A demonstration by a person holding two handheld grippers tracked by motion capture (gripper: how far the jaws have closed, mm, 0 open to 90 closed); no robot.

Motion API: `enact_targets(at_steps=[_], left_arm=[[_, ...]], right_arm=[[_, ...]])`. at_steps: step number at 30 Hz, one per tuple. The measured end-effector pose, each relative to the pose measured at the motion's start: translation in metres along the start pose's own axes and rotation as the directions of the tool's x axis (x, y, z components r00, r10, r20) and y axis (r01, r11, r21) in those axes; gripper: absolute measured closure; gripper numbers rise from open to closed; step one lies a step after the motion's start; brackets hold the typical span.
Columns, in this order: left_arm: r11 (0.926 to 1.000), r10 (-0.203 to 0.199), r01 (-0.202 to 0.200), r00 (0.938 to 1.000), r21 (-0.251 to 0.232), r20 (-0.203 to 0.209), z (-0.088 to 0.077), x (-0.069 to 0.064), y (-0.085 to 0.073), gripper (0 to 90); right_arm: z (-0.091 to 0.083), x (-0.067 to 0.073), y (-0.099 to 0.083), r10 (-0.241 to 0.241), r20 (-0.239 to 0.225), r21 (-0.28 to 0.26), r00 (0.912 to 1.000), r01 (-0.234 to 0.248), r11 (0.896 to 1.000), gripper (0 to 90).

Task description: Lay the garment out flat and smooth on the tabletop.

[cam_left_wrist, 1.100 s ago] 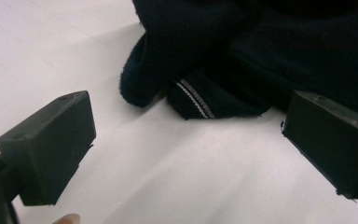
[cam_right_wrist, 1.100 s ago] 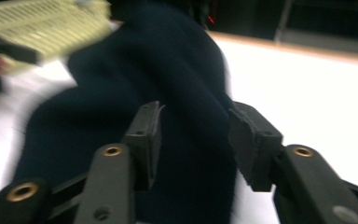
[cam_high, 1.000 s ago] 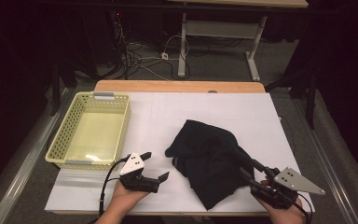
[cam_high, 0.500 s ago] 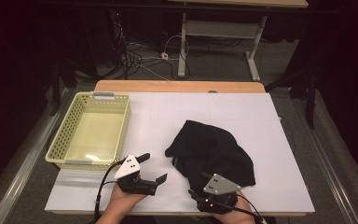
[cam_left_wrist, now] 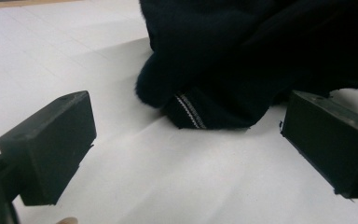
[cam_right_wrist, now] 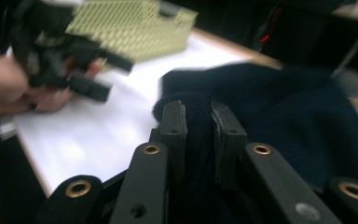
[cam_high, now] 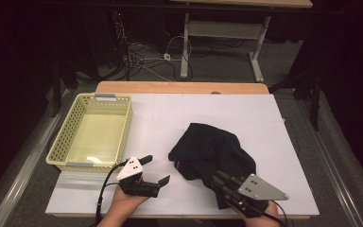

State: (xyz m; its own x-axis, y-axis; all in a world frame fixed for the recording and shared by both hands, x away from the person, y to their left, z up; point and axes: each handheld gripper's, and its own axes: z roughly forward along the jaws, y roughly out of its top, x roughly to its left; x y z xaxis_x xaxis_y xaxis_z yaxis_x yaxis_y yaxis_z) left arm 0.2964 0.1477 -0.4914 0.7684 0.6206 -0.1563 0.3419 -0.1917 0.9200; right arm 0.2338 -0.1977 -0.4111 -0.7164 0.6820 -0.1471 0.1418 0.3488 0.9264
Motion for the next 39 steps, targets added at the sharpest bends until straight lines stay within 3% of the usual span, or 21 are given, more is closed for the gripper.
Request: enact_targets(at_steps=[2,4,8,11,14,17,19,20,22,24,25,28,30,32,35,37,39], left_arm=[[1.0,0.0,0.0,1.0,0.0,-0.001,0.0,0.0,0.0,2.5],[1.0,0.001,-0.001,1.0,0.0,-0.002,0.0,0.0,0.0,2.5],[1.0,0.004,-0.004,1.0,0.0,-0.003,0.0,0.0,0.0,2.5],[1.0,0.004,-0.004,1.0,-0.001,-0.004,0.0,0.0,0.0,2.5],[1.0,0.004,-0.004,1.0,-0.001,-0.003,0.0,0.0,0.0,2.5],[1.0,0.003,-0.003,1.0,0.0,-0.002,0.0,0.0,0.0,2.5],[1.0,0.001,-0.001,1.0,0.0,-0.001,0.0,0.0,0.0,2.5],[1.0,0.0,0.0,1.0,0.001,0.0,0.0,0.0,0.0,2.5],[1.0,0.001,-0.001,1.0,0.003,0.001,0.0,0.0,0.0,2.5],[1.0,0.003,-0.003,1.0,0.005,0.001,0.001,0.0,0.0,2.5],[1.0,0.003,-0.003,1.0,0.005,0.0,0.001,0.0,0.0,2.5],[1.0,0.004,-0.004,1.0,0.006,0.0,0.001,0.0,0.0,2.5],[1.0,0.005,-0.005,1.0,0.005,0.001,0.001,0.0,0.0,2.5],[1.0,0.007,-0.007,1.0,0.004,0.0,0.001,-0.001,0.0,2.6],[1.0,0.009,-0.009,1.0,0.002,-0.001,0.001,-0.001,0.0,3.0],[0.9999,0.013,-0.013,0.9999,0.001,-0.002,0.0,-0.001,0.0,3.1],[0.9998,0.018,-0.018,0.9998,0.001,-0.004,0.0,-0.002,0.0,3.1]], right_arm=[[-0.013,-0.008,0.005,0.0,0.041,-0.03,0.9992,0.002,1.0,79.3],[-0.025,-0.02,0.006,0.029,0.079,-0.058,0.9965,-0.024,0.998,79.5],[-0.044,-0.05,-0.003,0.089,0.165,-0.079,0.9823,-0.076,0.994,79.8],[-0.052,-0.078,-0.023,0.148,0.245,-0.058,0.9581,-0.138,0.989,79.7],[-0.054,-0.104,-0.055,0.194,0.334,0.014,0.9223,-0.21,0.978,79.7],[-0.051,-0.125,-0.088,0.246,0.377,0.088,0.8927,-0.299,0.95,78.4],[-0.052,-0.132,-0.1,0.29,0.377,0.09,0.8796,-0.346,0.934,73.4],[-0.053,-0.133,-0.1,0.293,0.378,0.083,0.8781,-0.348,0.934,68.7],[-0.055,-0.13,-0.091,0.284,0.38,0.057,0.8805,-0.328,0.943,56.6],[-0.057,-0.121,-0.075,0.255,0.375,0.021,0.8914,-0.283,0.959,49.1],[-0.057,-0.114,-0.066,0.238,0.362,0.005,0.9011,-0.257,0.966,47.6],[-0.05,-0.09,-0.04,0.172,0.291,-0.026,0.9413,-0.172,0.985,45.8],[-0.039,-0.072,-0.027,0.139,0.221,-0.03,0.9654,-0.136,0.99,43.6],[-0.022,-0.057,-0.022,0.125,0.14,-0.008,0.9823,-0.125,0.992,38.3],[0.011,-0.037,-0.023,0.08,0.073,0.078,0.9942,-0.085,0.993,22.9],[0.034,-0.029,-0.029,0.039,0.054,0.189,0.9978,-0.048,0.981,18.7],[0.051,-0.028,-0.041,0.011,0.061,0.279,0.9981,-0.027,0.96,25.3]])
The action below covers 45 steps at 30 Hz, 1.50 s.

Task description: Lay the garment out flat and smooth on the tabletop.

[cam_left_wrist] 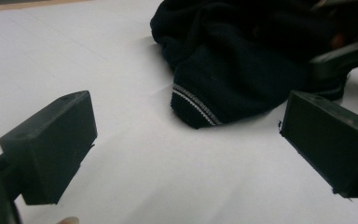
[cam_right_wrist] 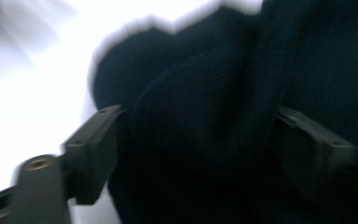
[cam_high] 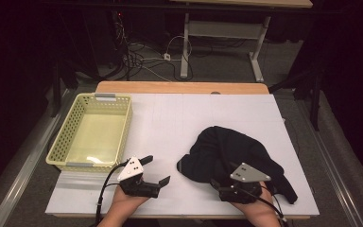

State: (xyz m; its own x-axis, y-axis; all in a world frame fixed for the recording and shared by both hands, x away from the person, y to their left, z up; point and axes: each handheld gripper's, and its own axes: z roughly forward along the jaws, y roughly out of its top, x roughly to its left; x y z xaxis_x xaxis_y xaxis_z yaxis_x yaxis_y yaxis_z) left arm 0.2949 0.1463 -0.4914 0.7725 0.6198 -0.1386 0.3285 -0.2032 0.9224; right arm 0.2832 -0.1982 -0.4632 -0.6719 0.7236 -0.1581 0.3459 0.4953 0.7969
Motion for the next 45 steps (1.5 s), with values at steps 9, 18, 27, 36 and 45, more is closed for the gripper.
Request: enact_targets(at_steps=[9,18,27,36,45], left_arm=[[1.0,0.0,0.0,1.0,0.002,-0.002,0.0,0.0,0.0,3.4],[1.0,-0.003,0.003,1.0,0.007,0.002,0.001,0.001,0.0,3.5],[1.0,-0.003,0.003,1.0,0.006,0.003,0.001,0.001,0.0,3.5],[1.0,-0.002,0.002,1.0,0.007,0.002,0.001,0.001,0.0,3.5],[1.0,-0.002,0.002,1.0,0.007,0.002,0.001,0.001,0.0,3.5]], right_arm=[[0.006,-0.001,-0.016,-0.03,0.018,0.028,0.9994,0.029,0.999,78.4],[-0.035,0.012,0.004,-0.035,-0.016,-0.147,0.9993,0.032,0.989,78.4],[-0.09,-0.042,0.003,0.111,0.132,-0.301,0.985,-0.067,0.951,78.4],[-0.098,-0.108,-0.053,0.324,0.227,-0.269,0.9183,-0.261,0.927,78.1],[-0.089,-0.132,-0.094,0.42,0.266,-0.187,0.8676,-0.381,0.905,72.1]])
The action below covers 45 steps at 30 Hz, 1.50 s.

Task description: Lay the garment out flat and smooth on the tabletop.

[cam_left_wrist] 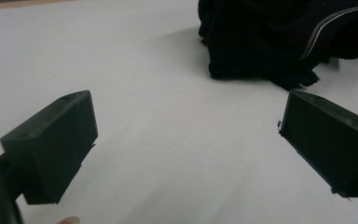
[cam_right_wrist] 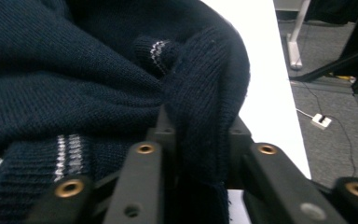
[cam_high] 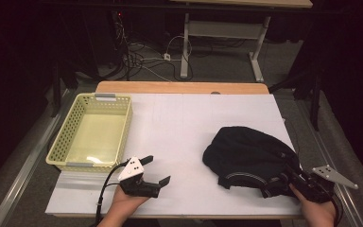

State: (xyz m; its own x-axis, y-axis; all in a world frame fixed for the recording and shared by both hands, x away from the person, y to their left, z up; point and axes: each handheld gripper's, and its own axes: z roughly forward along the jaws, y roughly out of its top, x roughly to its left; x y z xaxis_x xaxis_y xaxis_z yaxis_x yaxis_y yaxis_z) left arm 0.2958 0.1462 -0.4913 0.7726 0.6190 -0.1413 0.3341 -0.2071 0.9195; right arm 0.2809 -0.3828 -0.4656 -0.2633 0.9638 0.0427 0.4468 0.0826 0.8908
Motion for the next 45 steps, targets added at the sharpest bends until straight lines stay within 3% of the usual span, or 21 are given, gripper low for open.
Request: enact_targets(at_steps=[2,3,4,7,8,9,10,12,14,17,20,23,25,26,30,33,35,38,40,42,45], left_arm=[[1.0,0.0,0.0,1.0,0.0,0.001,0.0,0.0,0.0,3.5],[1.0,-0.002,0.002,1.0,0.0,0.001,0.0,0.0,0.0,3.5],[1.0,-0.002,0.002,1.0,0.0,0.001,0.0,0.0,0.0,3.5],[1.0,-0.003,0.003,1.0,0.001,0.002,0.0,0.0,0.0,3.5],[1.0,-0.003,0.003,1.0,0.001,0.002,0.0,0.0,0.0,3.5],[1.0,-0.003,0.003,1.0,0.001,0.002,0.0,0.0,0.0,3.5],[1.0,-0.003,0.003,1.0,0.001,0.002,0.0,0.0,0.0,3.5],[1.0,-0.002,0.002,1.0,0.001,0.001,0.0,0.0,0.0,3.5],[1.0,-0.002,0.002,1.0,0.001,0.0,0.0,0.0,0.0,3.5],[1.0,-0.001,0.001,1.0,0.001,0.0,0.0,0.0,0.0,3.5],[1.0,-0.001,0.001,1.0,0.002,-0.001,0.0,0.0,0.0,3.5],[1.0,-0.001,0.001,1.0,0.001,-0.001,0.0,0.0,0.0,3.5],[1.0,-0.002,0.002,1.0,0.002,-0.001,0.0,0.0,0.0,3.5],[1.0,-0.002,0.002,1.0,0.002,0.0,0.0,0.0,0.0,3.5],[1.0,-0.002,0.002,1.0,0.002,0.001,0.0,0.0,0.0,3.5],[1.0,-0.001,0.001,1.0,0.002,-0.002,0.0,0.0,0.0,3.9],[1.0,0.004,-0.004,1.0,0.008,-0.008,0.001,-0.001,0.001,3.8],[0.9997,0.014,-0.014,0.9995,0.018,-0.029,0.002,-0.005,0.001,4.0],[0.9988,-0.02,0.02,0.9997,0.044,-0.011,0.004,-0.008,0.002,4.6],[0.9972,-0.014,0.014,0.9999,0.074,0.004,0.009,-0.017,0.004,4.6],[0.9925,0.001,-0.007,0.9986,0.122,0.052,0.024,-0.034,0.01,4.7]], right_arm=[[-0.004,0.004,0.006,-0.005,-0.029,-0.023,0.9996,0.004,1.0,60.8],[-0.012,0.013,0.016,-0.028,-0.023,-0.07,0.9994,0.026,0.997,50.8],[-0.012,0.013,0.016,-0.028,-0.023,-0.07,0.9994,0.026,0.997,50.8],[-0.029,0.043,0.039,-0.112,-0.023,-0.152,0.9935,0.107,0.983,43.7],[-0.029,0.043,0.039,-0.112,-0.023,-0.152,0.9935,0.107,0.983,43.7],[-0.036,0.06,0.048,-0.162,-0.036,-0.183,0.9862,0.153,0.971,42.9],[-0.036,0.06,0.048,-0.162,-0.036,-0.183,0.9862,0.153,0.971,42.9],[-0.041,0.076,0.055,-0.209,-0.057,-0.215,0.9762,0.193,0.958,43.4],[-0.042,0.099,0.058,-0.261,-0.116,-0.229,0.9584,0.23,0.946,44.7],[-0.029,0.121,0.05,-0.305,-0.187,-0.188,0.9336,0.271,0.944,43.6],[-0.004,0.142,0.033,-0.318,-0.278,-0.09,0.9064,0.306,0.948,36.3],[0.022,0.161,0.013,-0.355,-0.298,0.016,0.8861,0.377,0.926,30.6],[0.036,0.169,0.004,-0.392,-0.29,0.073,0.8729,0.429,0.901,30.9],[0.04,0.171,0.003,-0.413,-0.27,0.086,0.87,0.449,0.89,35.4],[0.041,0.168,0.006,-0.385,-0.268,0.064,0.8831,0.415,0.908,66.4],[0.036,0.163,0.01,-0.403,-0.254,0.034,0.8793,0.424,0.905,83.1],[0.032,0.159,0.013,-0.398,-0.244,0.01,0.8844,0.412,0.911,84.3],[0.019,0.146,0.023,-0.373,-0.202,-0.048,0.9055,0.371,0.927,84.6],[0.007,0.133,0.032,-0.346,-0.166,-0.088,0.9234,0.336,0.938,84.7],[-0.004,0.119,0.038,-0.312,-0.135,-0.119,0.9402,0.298,0.947,84.7],[-0.016,0.098,0.043,-0.27,-0.097,-0.15,0.9579,0.254,0.955,84.7]])
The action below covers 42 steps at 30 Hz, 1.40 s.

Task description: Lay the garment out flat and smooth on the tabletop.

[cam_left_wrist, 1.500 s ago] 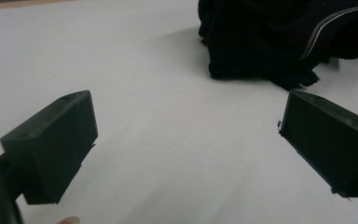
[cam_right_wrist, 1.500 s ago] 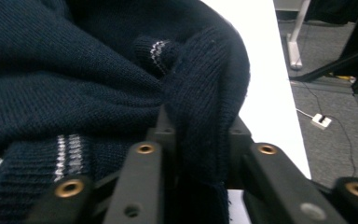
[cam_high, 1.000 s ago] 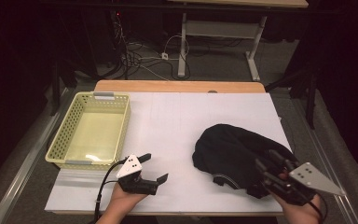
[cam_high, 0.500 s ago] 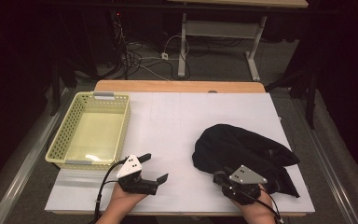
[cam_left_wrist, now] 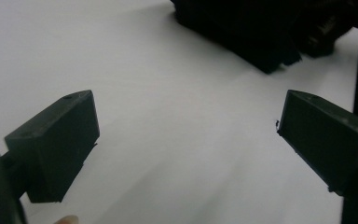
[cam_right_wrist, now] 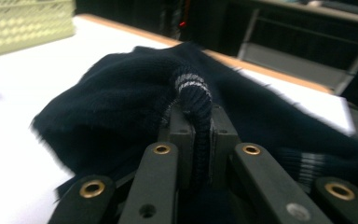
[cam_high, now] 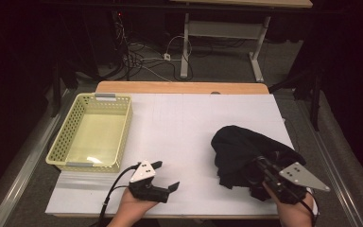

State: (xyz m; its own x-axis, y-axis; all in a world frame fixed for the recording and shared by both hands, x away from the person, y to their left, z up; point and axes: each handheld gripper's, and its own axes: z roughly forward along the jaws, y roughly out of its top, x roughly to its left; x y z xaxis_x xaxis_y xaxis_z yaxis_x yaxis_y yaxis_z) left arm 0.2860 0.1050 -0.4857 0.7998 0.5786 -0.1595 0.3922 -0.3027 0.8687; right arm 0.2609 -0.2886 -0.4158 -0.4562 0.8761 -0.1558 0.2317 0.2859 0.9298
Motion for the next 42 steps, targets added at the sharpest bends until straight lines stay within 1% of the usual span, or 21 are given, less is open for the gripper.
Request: enact_targets(at_steps=[2,4,6,8,10,12,13,15,17,18,20,21,22,25,27,29,32,34,37,40,42], left_arm=[[0.999,0.025,-0.026,0.9993,0.037,0.027,0.013,-0.013,0.008,4.9],[0.9954,0.052,-0.057,0.9969,0.077,0.058,0.029,-0.025,0.017,6.8],[0.9916,0.069,-0.078,0.9939,0.103,0.085,0.048,-0.036,0.028,9.0],[0.9894,0.077,-0.09,0.9907,0.115,0.112,0.069,-0.046,0.04,13.3],[0.9862,0.079,-0.097,0.988,0.134,0.132,0.092,-0.057,0.052,14.8],[0.9842,0.065,-0.089,0.9864,0.153,0.151,0.115,-0.065,0.062,16.7],[0.9828,0.066,-0.09,0.9867,0.161,0.148,0.125,-0.069,0.066,16.9],[0.9757,0.082,-0.104,0.9896,0.193,0.119,0.142,-0.074,0.071,24.0],[0.9664,0.072,-0.095,0.9922,0.239,0.102,0.153,-0.073,0.075,38.3],[0.9649,0.076,-0.097,0.9928,0.244,0.092,0.155,-0.073,0.075,47.6],[0.9655,0.064,-0.087,0.9928,0.246,0.102,0.153,-0.069,0.077,68.3],[0.9654,0.068,-0.092,0.9923,0.244,0.104,0.15,-0.067,0.077,76.3],[0.9668,0.077,-0.101,0.9909,0.235,0.111,0.147,-0.066,0.076,80.1],[0.9703,0.098,-0.122,0.988,0.209,0.119,0.131,-0.064,0.07,82.1],[0.9757,0.103,-0.125,0.9864,0.18,0.128,0.115,-0.063,0.063,82.2],[0.9753,0.123,-0.145,0.9829,0.167,0.137,0.1,-0.064,0.054,82.4],[0.9765,0.13,-0.154,0.9784,0.151,0.161,0.078,-0.069,0.037,82.4],[0.9774,0.131,-0.156,0.976,0.142,0.174,0.063,-0.076,0.026,82.4],[0.9716,0.154,-0.182,0.9712,0.151,0.182,0.044,-0.09,0.01,82.4],[0.9595,0.189,-0.222,0.9643,0.174,0.185,0.031,-0.103,-0.002,82.3],[0.958,0.202,-0.229,0.9662,0.173,0.16,0.024,-0.102,-0.004,81.8]], right_arm=[[-0.007,-0.011,-0.001,0.018,0.029,-0.017,0.9994,-0.017,1.0,84.7],[-0.014,-0.02,-0.001,0.036,0.056,-0.033,0.9978,-0.034,0.999,84.7],[-0.019,-0.027,-0.002,0.049,0.068,-0.042,0.9965,-0.046,0.998,84.7],[-0.021,-0.031,-0.003,0.057,0.069,-0.051,0.996,-0.053,0.997,84.7],[-0.021,-0.031,-0.004,0.062,0.068,-0.05,0.9958,-0.058,0.997,84.7],[-0.02,-0.031,-0.004,0.061,0.063,-0.049,0.9961,-0.058,0.997,84.7],[-0.019,-0.03,-0.005,0.061,0.059,-0.047,0.9964,-0.059,0.997,84.6],[-0.018,-0.029,-0.005,0.057,0.055,-0.047,0.9969,-0.055,0.997,84.6],[-0.017,-0.027,-0.006,0.054,0.05,-0.045,0.9973,-0.052,0.998,84.6],[-0.016,-0.026,-0.006,0.056,0.047,-0.042,0.9973,-0.054,0.998,84.6],[-0.015,-0.025,-0.008,0.055,0.044,-0.039,0.9975,-0.053,0.998,84.6],[-0.015,-0.025,-0.008,0.056,0.042,-0.038,0.9976,-0.054,0.998,84.6],[-0.015,-0.025,-0.009,0.056,0.042,-0.037,0.9976,-0.054,0.998,84.6],[-0.014,-0.025,-0.009,0.056,0.039,-0.039,0.9976,-0.055,0.998,84.6],[-0.014,-0.022,-0.008,0.055,0.037,-0.038,0.9978,-0.054,0.998,84.6],[-0.014,-0.02,-0.007,0.048,0.033,-0.041,0.9983,-0.047,0.998,84.6],[-0.013,-0.015,-0.005,0.054,0.005,-0.053,0.9985,-0.054,0.997,84.6],[-0.012,-0.008,-0.001,0.034,-0.009,-0.054,0.9994,-0.034,0.998,84.6],[-0.01,0.003,0.003,0.012,-0.043,-0.065,0.999,-0.015,0.998,84.6],[-0.007,0.017,0.008,0.001,-0.08,-0.076,0.9968,-0.007,0.997,84.6],[-0.005,0.025,0.01,-0.008,-0.105,-0.078,0.9944,0.0,0.997,84.6]])
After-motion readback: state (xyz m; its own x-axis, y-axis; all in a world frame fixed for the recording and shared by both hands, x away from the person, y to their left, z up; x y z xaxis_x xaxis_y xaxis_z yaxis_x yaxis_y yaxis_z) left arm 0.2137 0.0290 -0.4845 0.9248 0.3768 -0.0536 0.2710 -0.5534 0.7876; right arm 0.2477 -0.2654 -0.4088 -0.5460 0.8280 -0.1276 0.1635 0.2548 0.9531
